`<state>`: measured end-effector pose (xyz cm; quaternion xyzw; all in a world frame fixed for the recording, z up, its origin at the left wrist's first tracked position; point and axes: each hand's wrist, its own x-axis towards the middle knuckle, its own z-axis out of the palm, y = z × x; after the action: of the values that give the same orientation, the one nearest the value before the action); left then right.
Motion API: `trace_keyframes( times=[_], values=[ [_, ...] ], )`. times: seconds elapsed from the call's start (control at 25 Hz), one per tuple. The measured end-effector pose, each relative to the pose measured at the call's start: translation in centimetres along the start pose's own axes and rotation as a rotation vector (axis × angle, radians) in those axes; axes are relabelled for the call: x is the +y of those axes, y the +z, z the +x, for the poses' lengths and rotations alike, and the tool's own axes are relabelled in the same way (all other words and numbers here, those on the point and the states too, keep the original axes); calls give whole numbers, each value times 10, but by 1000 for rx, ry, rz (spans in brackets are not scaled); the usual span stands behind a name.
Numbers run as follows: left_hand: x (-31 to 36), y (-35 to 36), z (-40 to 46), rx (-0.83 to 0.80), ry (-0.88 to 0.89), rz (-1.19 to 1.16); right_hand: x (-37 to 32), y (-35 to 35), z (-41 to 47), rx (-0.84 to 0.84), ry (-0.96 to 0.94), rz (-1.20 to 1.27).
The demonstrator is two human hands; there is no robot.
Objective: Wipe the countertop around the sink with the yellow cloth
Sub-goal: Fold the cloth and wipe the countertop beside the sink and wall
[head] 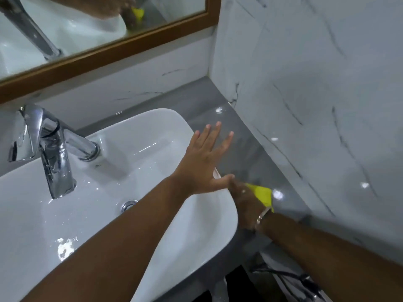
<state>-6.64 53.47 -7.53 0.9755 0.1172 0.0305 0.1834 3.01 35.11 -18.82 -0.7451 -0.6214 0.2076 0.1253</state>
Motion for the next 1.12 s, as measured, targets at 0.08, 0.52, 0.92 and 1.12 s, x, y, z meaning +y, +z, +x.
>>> trace_keyframes(
  times=[0.08,0.52,0.92,1.12],
  values=[
    [5,0,-3,-19,26,14,-4,-9,-33,-125,-166,-426],
    [19,-4,-7,-54,-46,224,20,-29,-49,188,461,-370],
    [97,25,-120,-108,15,231,8,-15,-35,123,573,-51],
    [95,30,-120,-143,26,184,14,1,-24,-117,-152,-406]
  ],
)
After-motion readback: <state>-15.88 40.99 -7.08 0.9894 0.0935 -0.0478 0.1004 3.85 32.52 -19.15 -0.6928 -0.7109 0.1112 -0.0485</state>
